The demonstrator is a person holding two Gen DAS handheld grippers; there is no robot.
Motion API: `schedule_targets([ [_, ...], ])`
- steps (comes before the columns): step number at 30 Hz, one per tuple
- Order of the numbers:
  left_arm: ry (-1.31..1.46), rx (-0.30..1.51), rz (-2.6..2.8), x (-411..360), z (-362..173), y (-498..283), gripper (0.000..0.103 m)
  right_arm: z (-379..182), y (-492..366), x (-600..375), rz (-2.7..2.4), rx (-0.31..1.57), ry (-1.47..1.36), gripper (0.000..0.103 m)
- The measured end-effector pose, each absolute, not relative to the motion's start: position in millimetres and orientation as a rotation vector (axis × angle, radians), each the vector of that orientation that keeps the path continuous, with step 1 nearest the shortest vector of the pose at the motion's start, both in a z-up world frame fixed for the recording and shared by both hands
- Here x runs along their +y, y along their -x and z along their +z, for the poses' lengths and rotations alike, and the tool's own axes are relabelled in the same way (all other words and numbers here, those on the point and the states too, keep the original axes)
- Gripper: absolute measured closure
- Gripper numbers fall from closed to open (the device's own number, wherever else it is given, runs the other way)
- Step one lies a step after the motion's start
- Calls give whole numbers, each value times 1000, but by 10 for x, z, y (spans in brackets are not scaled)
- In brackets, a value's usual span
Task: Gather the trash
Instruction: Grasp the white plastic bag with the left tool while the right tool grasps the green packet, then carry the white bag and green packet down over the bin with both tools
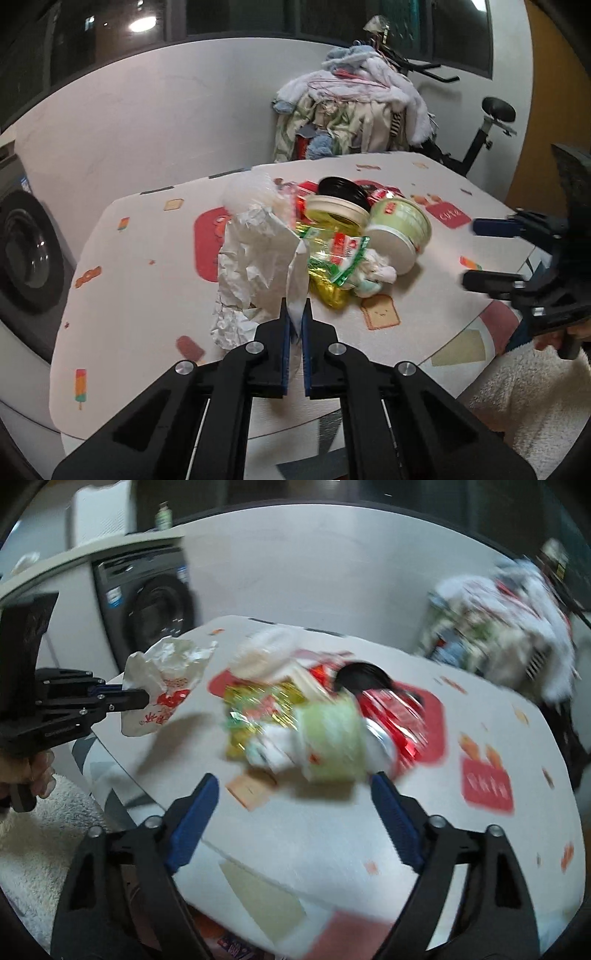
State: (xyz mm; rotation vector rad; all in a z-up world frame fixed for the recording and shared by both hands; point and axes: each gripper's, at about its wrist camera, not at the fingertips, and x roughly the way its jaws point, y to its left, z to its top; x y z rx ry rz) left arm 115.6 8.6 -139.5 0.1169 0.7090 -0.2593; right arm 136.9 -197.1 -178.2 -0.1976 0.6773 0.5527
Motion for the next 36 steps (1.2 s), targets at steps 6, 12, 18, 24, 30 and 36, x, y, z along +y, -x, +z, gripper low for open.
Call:
schedule_targets([
  [6,-24,708,-254,366,-1357,-1125,97,-1772,-1802,-1305,625,726,305,28],
  [12,28,704,-258,524,-1396,-1148,97,-1926,-2307,-866,606,847,378,29],
  [18,64,700,-270,603,-1435,-1157,97,-2102,-2610,-653,561,963,410,37],
  [24,76,696,-284,620,-1436,-1153,97,-2206,-2592,-631,567,1003,431,51],
  [30,60,690,-300,575,-1390,-1099,97,-1880,-2385,-769,604,909,346,70],
  [36,29,674,-321,453,-1267,-965,97,-1660,-2167,-1021,617,850,267,71],
])
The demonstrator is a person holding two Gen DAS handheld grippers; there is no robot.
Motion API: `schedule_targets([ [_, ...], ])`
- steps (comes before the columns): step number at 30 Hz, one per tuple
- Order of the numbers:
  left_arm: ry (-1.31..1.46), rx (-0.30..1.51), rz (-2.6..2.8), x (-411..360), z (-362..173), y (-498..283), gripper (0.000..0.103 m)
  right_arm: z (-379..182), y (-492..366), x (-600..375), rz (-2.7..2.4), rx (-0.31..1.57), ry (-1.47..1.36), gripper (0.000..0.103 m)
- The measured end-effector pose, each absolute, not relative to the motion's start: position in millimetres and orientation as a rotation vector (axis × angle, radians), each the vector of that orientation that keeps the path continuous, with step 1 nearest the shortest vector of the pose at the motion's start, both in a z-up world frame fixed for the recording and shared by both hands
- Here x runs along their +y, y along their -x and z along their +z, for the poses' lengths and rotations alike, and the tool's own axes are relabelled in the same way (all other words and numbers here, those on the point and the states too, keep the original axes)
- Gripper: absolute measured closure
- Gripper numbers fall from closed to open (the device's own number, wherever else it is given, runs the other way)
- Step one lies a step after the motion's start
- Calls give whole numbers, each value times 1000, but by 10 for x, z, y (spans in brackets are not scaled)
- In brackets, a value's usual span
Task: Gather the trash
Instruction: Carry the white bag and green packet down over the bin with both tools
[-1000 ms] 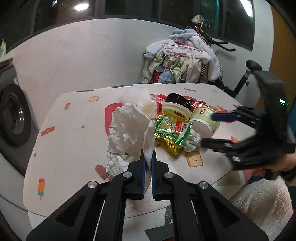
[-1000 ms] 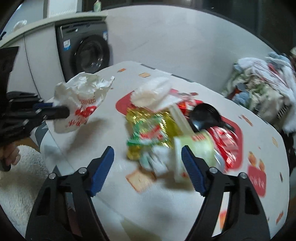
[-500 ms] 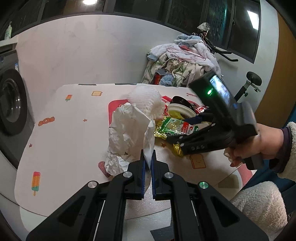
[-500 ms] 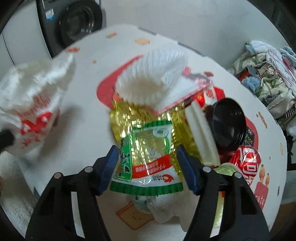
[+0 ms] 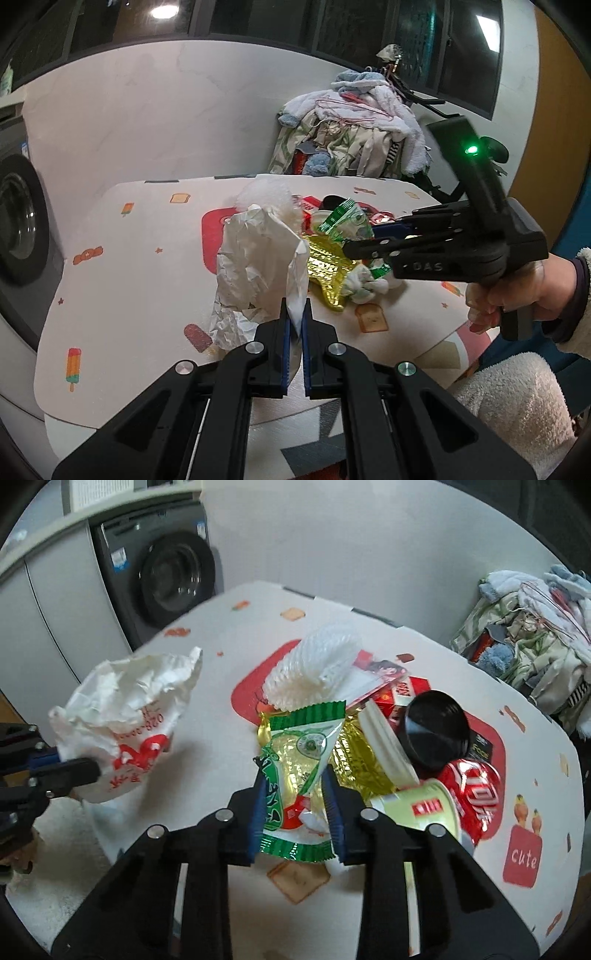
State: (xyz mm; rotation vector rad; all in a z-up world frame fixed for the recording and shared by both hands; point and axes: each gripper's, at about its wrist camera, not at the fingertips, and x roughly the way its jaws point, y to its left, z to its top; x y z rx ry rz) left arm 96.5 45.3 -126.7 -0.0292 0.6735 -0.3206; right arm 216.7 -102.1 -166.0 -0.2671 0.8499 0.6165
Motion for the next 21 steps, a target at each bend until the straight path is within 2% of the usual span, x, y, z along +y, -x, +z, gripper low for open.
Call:
schedule_targets([
  [9,-23,689,-393,183,-1207,-646,97,-1499,-1514,-1631,599,767,134,71],
  [21,-80,790,-555,-285,-1436,-70,97,-1879,-602,-2148,567,768,44,71],
])
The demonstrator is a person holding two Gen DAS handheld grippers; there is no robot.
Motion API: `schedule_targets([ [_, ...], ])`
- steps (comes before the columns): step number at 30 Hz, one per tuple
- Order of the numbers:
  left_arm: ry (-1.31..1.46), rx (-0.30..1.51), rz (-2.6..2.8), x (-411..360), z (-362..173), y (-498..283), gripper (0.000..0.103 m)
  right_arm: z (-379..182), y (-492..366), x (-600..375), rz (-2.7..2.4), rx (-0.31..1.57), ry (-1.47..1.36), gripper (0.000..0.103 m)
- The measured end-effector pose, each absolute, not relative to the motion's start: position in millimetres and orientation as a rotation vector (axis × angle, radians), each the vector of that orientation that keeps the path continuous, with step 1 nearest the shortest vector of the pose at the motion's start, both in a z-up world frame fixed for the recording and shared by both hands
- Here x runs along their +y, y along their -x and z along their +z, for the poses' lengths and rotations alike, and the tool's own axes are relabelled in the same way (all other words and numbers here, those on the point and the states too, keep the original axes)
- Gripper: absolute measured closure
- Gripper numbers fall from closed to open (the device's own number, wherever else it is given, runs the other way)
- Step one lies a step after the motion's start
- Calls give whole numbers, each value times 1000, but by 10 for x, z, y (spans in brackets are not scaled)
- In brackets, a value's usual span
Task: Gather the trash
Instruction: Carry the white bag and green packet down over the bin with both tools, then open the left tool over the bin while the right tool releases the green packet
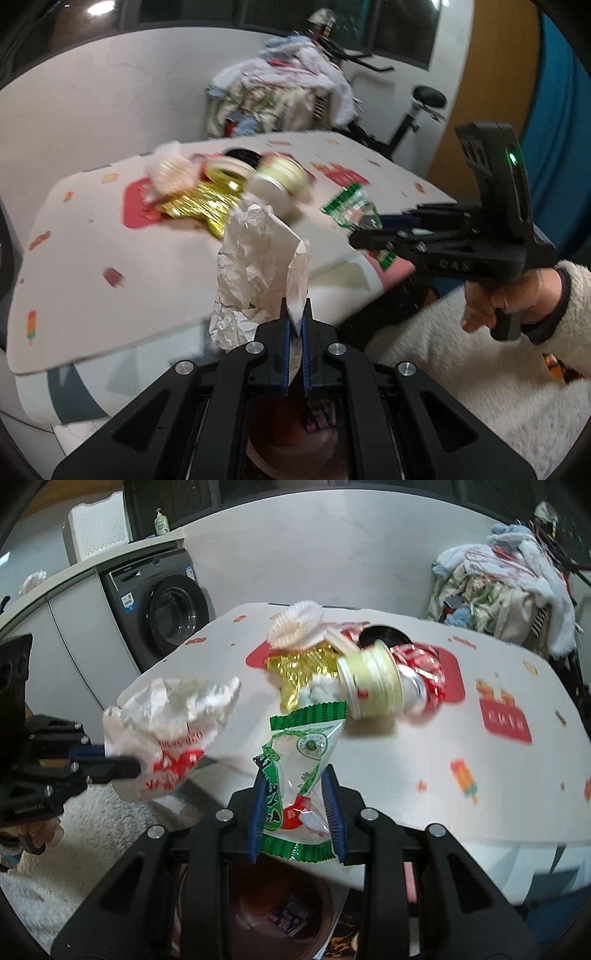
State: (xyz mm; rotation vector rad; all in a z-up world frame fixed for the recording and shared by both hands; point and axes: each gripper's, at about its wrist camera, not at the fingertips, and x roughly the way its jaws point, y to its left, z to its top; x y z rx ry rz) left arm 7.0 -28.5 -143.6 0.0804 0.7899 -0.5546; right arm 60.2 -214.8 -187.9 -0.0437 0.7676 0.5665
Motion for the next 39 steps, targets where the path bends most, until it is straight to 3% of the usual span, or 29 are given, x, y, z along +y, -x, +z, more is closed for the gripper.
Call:
schedule_targets([
  [13,-302,1026,-767,-812,-2048,349,97,-2069,-307,-2483,519,765,-65,71],
  [31,-280,1232,-675,-895,-2870,-277,94,-2470,-330,-2538,484,845,-105,71],
  [32,-276,1237,-676,-881,-2889,-280,90,-2482,-330,-2538,483,848,-106,71],
  [34,-267,1228,-671,-855,-2887,-266,64,-2501,-328,-2534,484,852,-108,71],
  [35,-254,1218,-675,-845,-2872,-262,46,-2506,-326,-2527,486,854,-107,71],
  [36,-235,1198,-680,-807,-2810,-250,36,-2512,-322,-2516,489,856,-102,71],
  [39,-204,1139,-665,-722,-2630,-226,19,-2543,-313,-2481,499,868,-87,71],
])
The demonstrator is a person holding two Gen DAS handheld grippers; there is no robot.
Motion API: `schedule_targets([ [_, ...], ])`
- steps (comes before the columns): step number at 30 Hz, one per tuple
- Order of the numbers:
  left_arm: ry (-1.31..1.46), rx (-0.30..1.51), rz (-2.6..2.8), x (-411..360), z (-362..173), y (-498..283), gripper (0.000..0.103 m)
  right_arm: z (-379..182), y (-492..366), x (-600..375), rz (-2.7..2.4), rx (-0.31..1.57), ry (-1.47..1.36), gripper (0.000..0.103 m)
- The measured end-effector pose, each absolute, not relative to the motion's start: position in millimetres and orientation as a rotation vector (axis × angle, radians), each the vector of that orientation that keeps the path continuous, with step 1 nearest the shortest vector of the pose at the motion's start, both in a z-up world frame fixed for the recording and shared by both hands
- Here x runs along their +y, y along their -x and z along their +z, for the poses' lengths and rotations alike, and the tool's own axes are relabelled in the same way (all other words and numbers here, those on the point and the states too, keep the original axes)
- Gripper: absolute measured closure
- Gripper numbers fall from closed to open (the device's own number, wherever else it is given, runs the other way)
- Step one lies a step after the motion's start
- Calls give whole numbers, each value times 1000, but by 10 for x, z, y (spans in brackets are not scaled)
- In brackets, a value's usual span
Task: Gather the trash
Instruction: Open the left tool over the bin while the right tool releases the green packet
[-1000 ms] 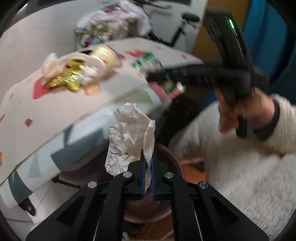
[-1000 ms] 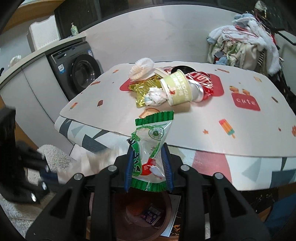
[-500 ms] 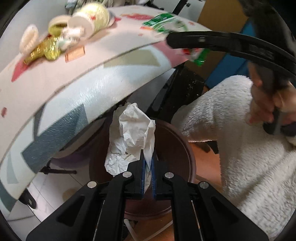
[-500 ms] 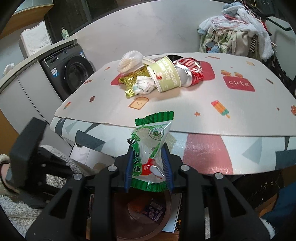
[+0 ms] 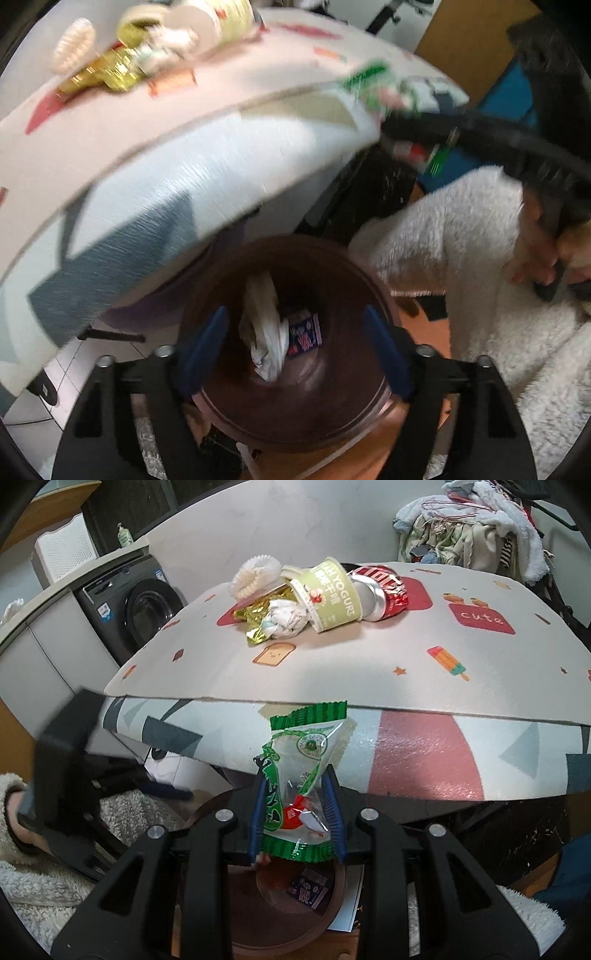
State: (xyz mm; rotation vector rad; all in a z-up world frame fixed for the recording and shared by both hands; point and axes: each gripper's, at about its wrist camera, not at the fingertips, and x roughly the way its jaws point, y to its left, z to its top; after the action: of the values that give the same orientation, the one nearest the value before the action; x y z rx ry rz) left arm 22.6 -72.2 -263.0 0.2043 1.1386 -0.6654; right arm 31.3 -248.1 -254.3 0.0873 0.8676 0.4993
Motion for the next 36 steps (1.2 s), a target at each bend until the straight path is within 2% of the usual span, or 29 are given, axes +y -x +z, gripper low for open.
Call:
schedule_targets([
  [2,-189,1094,-650,-658,-2497,-204,10,-2572,-298,-2442,504,878,-70,71],
  [4,-158,1036,-628,-551,-2326,-178,6,-2603,-278,-2396,511,888,-52,71],
  [11,-109,894,-508,-119,-1882,-75,6,-2737,-209,-2179,553,932,37,71],
  [22,-120,759,-400,101,-1858,147,6,-3016,-135,-1792,611,1017,197,71],
  [36,-109,777,-358,116,-1942,88,6,-3190,-201,-1750,576,1086,241,71],
])
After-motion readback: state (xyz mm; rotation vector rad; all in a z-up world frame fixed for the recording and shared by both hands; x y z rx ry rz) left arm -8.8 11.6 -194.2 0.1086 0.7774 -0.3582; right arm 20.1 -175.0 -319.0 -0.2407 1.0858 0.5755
